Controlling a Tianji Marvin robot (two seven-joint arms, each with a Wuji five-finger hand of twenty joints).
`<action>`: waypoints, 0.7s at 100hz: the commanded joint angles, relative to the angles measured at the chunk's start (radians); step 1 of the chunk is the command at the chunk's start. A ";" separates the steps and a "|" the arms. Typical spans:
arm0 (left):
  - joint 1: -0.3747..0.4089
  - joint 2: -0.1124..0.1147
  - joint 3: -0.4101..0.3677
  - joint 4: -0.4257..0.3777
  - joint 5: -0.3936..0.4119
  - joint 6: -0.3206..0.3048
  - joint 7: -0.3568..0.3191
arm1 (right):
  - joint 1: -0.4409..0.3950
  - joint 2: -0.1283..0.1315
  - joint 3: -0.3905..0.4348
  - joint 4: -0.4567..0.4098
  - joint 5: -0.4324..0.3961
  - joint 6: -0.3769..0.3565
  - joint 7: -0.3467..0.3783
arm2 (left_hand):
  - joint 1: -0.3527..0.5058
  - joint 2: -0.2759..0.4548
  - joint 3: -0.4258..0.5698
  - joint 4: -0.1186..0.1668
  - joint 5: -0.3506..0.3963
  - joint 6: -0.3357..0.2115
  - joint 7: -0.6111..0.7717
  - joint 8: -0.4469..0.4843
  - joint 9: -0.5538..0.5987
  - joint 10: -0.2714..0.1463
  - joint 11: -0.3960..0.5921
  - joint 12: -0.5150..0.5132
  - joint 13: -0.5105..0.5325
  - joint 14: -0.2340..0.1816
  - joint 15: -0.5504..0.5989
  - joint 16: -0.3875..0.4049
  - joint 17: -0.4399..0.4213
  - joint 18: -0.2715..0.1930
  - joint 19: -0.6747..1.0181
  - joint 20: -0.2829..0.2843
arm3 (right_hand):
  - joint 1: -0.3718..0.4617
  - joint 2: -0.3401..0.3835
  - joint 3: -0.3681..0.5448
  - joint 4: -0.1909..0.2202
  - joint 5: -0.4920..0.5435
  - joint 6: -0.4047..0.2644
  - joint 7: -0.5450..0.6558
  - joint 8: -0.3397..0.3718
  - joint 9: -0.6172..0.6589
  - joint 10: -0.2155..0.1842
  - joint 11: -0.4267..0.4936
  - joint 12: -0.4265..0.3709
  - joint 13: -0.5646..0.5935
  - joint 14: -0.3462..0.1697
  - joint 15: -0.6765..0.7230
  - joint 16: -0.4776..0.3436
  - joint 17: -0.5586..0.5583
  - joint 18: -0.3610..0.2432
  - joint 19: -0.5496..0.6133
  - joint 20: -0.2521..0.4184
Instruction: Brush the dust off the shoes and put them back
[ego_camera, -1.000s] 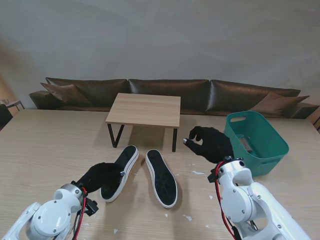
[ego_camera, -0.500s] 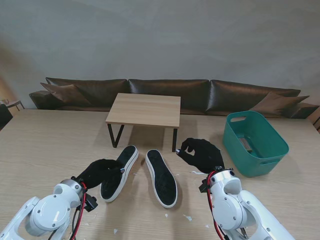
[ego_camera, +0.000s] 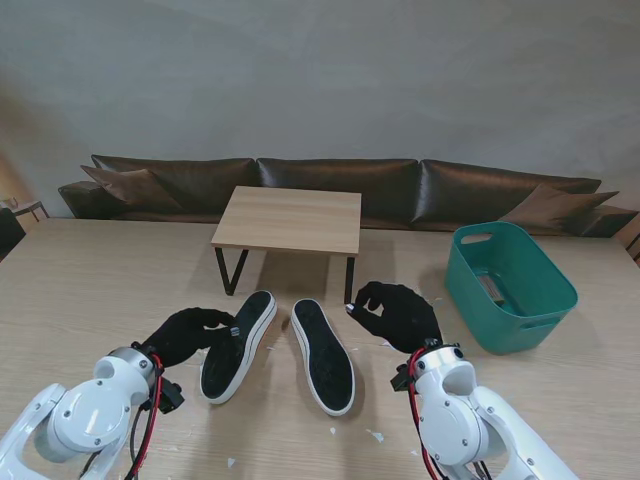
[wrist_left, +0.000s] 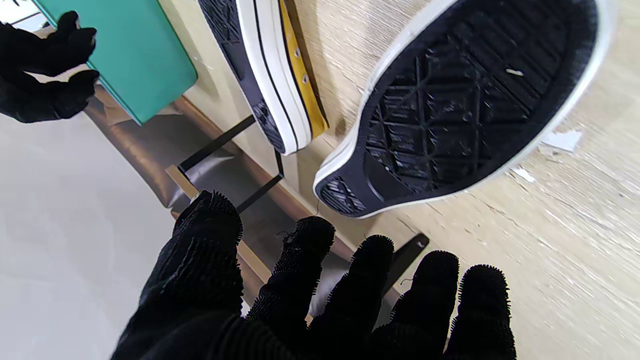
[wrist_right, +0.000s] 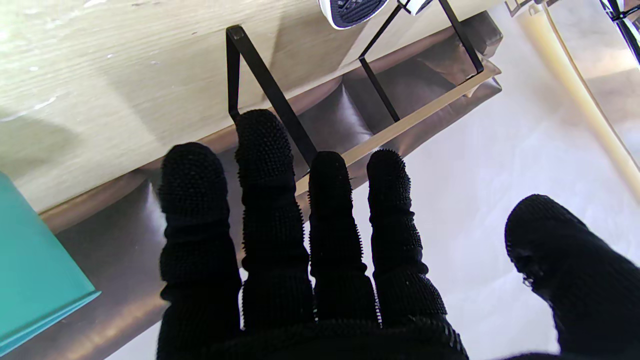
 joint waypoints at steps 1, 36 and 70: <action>-0.012 0.002 -0.005 0.002 0.013 0.021 -0.019 | -0.008 -0.007 -0.009 0.007 0.003 -0.008 0.010 | 0.011 0.017 -0.027 0.028 -0.013 -0.004 -0.012 -0.002 -0.001 -0.009 0.005 0.009 0.019 -0.002 0.023 0.014 0.008 -0.020 -0.017 0.023 | -0.005 -0.032 0.001 0.019 0.005 0.001 -0.015 -0.001 -0.014 0.019 0.006 -0.014 -0.011 0.009 0.013 0.001 -0.256 0.029 -0.011 0.011; -0.133 0.002 0.079 0.132 0.095 0.136 0.000 | -0.007 -0.008 -0.019 0.019 0.021 -0.020 0.016 | -0.057 -0.061 -0.041 0.022 -0.057 0.005 -0.025 -0.013 0.031 -0.008 0.039 0.107 0.089 0.024 0.181 0.188 0.080 -0.016 0.095 0.210 | -0.005 -0.032 0.002 0.019 0.009 0.003 -0.016 0.000 -0.011 0.021 0.006 -0.014 -0.007 0.010 0.016 0.002 -0.254 0.030 -0.010 0.013; -0.248 0.007 0.184 0.239 0.168 0.235 -0.010 | -0.007 -0.009 -0.022 0.021 0.030 -0.022 0.018 | -0.171 -0.091 -0.074 0.025 -0.110 -0.010 -0.035 -0.022 0.059 -0.006 0.114 0.489 0.107 0.004 0.631 0.493 -0.033 -0.100 0.899 0.308 | -0.004 -0.032 0.005 0.019 0.011 0.005 -0.015 0.001 -0.010 0.022 0.007 -0.014 -0.006 0.010 0.018 0.002 -0.255 0.029 -0.010 0.014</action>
